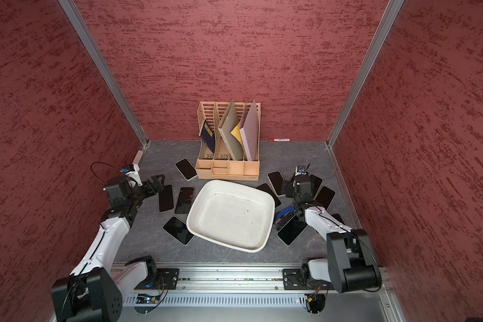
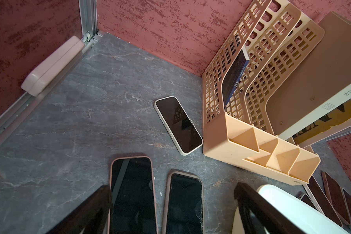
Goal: Take the phone out of the storage box
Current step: Reset both arms
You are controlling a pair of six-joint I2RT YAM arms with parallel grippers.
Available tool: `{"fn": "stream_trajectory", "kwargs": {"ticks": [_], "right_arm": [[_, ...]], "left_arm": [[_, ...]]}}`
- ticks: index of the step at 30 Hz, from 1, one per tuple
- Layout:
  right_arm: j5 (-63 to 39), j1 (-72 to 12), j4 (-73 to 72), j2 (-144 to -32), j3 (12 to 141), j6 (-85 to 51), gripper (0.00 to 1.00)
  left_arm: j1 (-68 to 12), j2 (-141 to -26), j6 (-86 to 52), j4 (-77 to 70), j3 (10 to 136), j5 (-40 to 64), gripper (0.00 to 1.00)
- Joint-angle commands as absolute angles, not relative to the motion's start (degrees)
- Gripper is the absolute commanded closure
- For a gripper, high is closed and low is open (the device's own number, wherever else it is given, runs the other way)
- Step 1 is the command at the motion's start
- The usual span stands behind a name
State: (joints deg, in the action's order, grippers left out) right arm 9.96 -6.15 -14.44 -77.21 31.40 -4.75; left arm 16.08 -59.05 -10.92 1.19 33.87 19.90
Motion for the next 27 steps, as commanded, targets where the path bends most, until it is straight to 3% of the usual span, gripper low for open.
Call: {"fn": "stream_trajectory", "kwargs": {"ticks": [1,16,21,27], "right_arm": [[12.11,-5.26,-29.88,-79.19,29.42,-1.66,0.02],[9.61,-3.31,-48.77,-86.16,23.21,0.20,0.02],[9.40,-3.25,-55.73,-89.19,20.85,0.52,0.02],[8.64,-2.95,-54.08,-88.91,21.38,0.20,0.02]], "left_arm": [[17.00,-61.34,-8.72,-6.51,31.91,21.81,0.00],[10.37,-82.66,-4.88,-31.11,30.85,16.78,0.00],[7.81,-85.70,-2.04,-37.61,28.40,15.28,0.00],[6.02,-85.82,0.08,-42.28,26.12,14.76,0.00]]}}
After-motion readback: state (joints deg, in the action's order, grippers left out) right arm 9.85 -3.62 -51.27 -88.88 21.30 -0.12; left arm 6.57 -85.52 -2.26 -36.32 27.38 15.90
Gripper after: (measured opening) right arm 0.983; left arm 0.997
